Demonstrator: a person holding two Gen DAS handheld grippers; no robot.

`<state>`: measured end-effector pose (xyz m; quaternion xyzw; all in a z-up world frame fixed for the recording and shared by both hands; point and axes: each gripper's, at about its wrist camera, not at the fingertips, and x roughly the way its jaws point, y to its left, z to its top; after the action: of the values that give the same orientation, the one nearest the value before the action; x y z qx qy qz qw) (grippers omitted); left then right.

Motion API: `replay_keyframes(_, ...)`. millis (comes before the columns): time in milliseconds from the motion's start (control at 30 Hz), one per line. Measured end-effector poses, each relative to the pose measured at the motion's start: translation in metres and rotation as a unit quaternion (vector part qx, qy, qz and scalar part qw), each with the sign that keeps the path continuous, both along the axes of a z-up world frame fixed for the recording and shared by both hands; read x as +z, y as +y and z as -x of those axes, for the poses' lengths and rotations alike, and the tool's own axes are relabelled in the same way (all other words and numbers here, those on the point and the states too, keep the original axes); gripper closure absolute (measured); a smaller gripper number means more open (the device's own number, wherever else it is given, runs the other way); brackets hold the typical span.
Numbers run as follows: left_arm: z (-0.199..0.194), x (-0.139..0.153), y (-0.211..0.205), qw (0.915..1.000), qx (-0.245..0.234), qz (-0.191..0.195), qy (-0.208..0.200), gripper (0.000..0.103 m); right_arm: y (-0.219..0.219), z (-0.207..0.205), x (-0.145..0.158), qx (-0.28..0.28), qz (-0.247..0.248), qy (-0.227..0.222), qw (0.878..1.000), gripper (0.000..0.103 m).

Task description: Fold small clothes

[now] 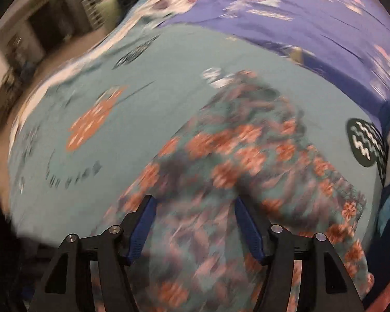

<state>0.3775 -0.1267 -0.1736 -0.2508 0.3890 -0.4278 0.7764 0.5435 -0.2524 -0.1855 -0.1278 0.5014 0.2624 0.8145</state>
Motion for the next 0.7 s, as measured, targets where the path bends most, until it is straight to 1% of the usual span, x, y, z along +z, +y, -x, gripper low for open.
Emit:
replay_keyframes(67,0.001,0.0,0.002,1.0,0.0,-0.003,-0.002,0.035,-0.005,0.001,0.011,-0.046,-0.014,0.0,0.999,0.039)
replay_keyframes(133,0.0,-0.001,0.002,1.0,-0.001,-0.003,-0.004,0.033,-0.009,0.006,0.026,-0.069,-0.024,-0.013,0.997,0.038)
replay_keyframes(167,0.001,-0.001,0.003,1.0,-0.002,-0.002,-0.004,0.032,-0.008,0.017,0.037,-0.074,-0.019,-0.033,0.997,0.038)
replay_keyframes(200,0.001,-0.001,0.002,1.0,-0.004,-0.002,-0.005,0.03,-0.012,0.028,0.048,-0.077,-0.012,-0.055,0.995,0.038)
replay_keyframes(233,0.001,0.0,0.001,0.9999,-0.006,-0.002,-0.008,0.027,-0.015,0.04,0.056,-0.077,-0.011,-0.068,0.995,0.037)
replay_keyframes(333,0.005,0.004,-0.004,0.9996,-0.014,-0.013,-0.02,0.023,-0.038,0.084,0.075,-0.077,-0.005,-0.103,0.992,0.03)
replay_keyframes(367,0.006,0.004,-0.005,0.9995,-0.012,-0.018,-0.022,0.023,-0.045,0.094,0.076,-0.081,0.0,-0.111,0.991,0.027)
replay_keyframes(400,0.005,0.005,-0.005,0.9995,-0.012,-0.019,-0.023,0.023,-0.057,0.103,0.077,-0.085,0.0,-0.116,0.99,0.027)
replay_keyframes(433,0.005,0.005,-0.005,0.9995,-0.011,-0.018,-0.023,0.023,-0.074,0.113,0.077,-0.101,-0.009,-0.12,0.988,0.027)
replay_keyframes(567,0.006,0.006,-0.007,0.9993,-0.009,-0.024,-0.026,0.023,-0.128,0.132,0.071,-0.164,-0.042,-0.105,0.98,0.027)
replay_keyframes(633,0.008,0.009,-0.006,0.9992,-0.007,-0.026,-0.029,0.023,-0.145,0.145,0.066,-0.169,-0.065,-0.095,0.979,0.027)
replay_keyframes(700,0.008,0.009,-0.006,0.999,-0.006,-0.03,-0.031,0.023,-0.149,0.158,0.056,-0.157,-0.079,-0.085,0.981,0.027)
